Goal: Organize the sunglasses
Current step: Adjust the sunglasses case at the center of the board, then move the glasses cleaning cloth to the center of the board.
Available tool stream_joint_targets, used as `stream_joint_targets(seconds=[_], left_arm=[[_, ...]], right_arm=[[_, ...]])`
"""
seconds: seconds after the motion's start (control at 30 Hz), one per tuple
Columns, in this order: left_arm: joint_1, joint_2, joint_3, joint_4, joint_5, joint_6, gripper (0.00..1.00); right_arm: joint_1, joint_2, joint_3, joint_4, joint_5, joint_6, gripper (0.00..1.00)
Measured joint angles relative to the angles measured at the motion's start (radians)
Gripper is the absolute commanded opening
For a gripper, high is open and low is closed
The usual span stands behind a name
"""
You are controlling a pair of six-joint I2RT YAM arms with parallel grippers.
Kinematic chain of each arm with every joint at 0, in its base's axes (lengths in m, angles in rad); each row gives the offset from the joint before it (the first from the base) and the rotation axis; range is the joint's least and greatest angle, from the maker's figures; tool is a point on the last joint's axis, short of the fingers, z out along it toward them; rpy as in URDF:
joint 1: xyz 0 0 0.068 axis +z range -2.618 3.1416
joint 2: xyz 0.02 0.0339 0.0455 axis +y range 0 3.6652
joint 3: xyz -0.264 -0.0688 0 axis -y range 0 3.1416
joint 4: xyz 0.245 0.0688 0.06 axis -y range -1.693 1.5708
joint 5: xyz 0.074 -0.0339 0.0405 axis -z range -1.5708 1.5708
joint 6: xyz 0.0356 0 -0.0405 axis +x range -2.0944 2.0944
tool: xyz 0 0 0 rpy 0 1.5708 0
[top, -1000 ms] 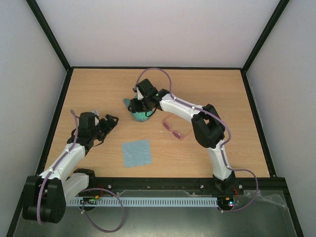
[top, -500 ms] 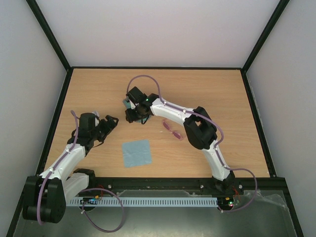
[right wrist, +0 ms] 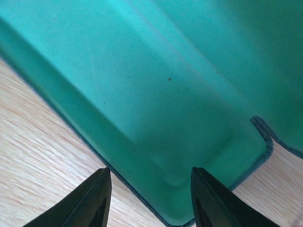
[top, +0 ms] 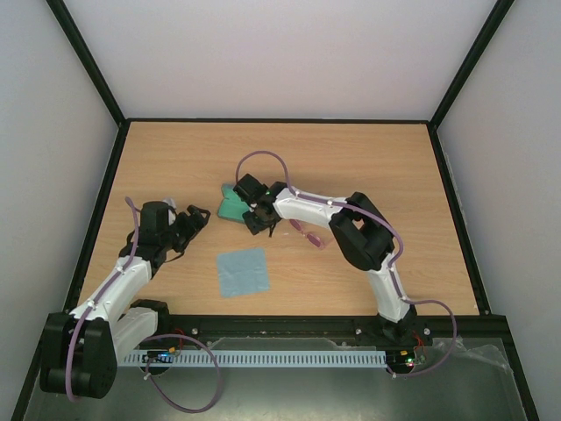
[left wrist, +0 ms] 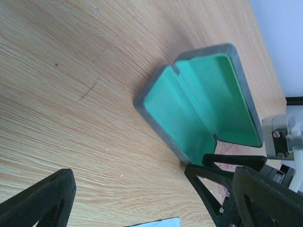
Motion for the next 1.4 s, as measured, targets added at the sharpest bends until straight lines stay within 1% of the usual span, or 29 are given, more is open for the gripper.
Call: stream_joint_targets(seconds=[0.23, 0.33, 0.4, 0.53, 0.6, 0.67, 0.8, 0.9, 0.97, 1.1, 1.23, 1.4], left_arm=[[0.0, -0.006, 0.0, -0.001, 0.0, -0.002, 0.93], [0.0, -0.013, 0.0, -0.001, 0.0, -0.002, 0.95], [0.0, -0.013, 0.0, -0.001, 0.0, -0.002, 0.99], [-0.001, -0.021, -0.001, 0.0, 0.008, -0.001, 0.99], [-0.002, -0.028, -0.006, 0.002, 0.027, -0.002, 0.99], [-0.002, -0.034, -0.01, 0.002, 0.058, -0.002, 1.0], [-0.005, -0.043, -0.015, -0.002, 0.111, 0.001, 0.99], [-0.008, -0.076, -0.017, -0.031, 0.128, 0.008, 0.99], [-0.012, -0.116, -0.017, -0.062, 0.132, 0.013, 0.99], [-0.016, -0.208, -0.017, -0.128, 0.133, 0.022, 0.99], [-0.018, -0.312, -0.017, -0.199, 0.119, 0.03, 0.99], [-0.018, -0.374, -0.017, -0.264, 0.1, 0.033, 0.99]], right_arm=[[0.0, -0.054, -0.062, 0.002, 0.049, -0.014, 0.55], [0.0, -0.09, -0.089, 0.009, 0.061, -0.022, 0.6], [0.0, -0.124, -0.114, 0.017, 0.064, -0.025, 0.62], [0.0, -0.201, -0.159, 0.04, 0.055, -0.021, 0.66], [0.0, -0.266, -0.205, 0.06, 0.037, -0.004, 0.68], [0.0, -0.363, -0.283, 0.091, 0.006, 0.027, 0.73], [0.001, -0.601, -0.492, 0.167, -0.098, 0.119, 0.74], [0.002, -0.709, -0.607, 0.203, -0.187, 0.188, 0.64], [0.003, -0.717, -0.642, 0.216, -0.22, 0.215, 0.56], [0.005, -0.678, -0.666, 0.219, -0.248, 0.246, 0.47], [0.015, -0.594, -0.654, 0.235, -0.24, 0.257, 0.44], [0.061, -0.425, -0.549, 0.229, -0.173, 0.259, 0.42]])
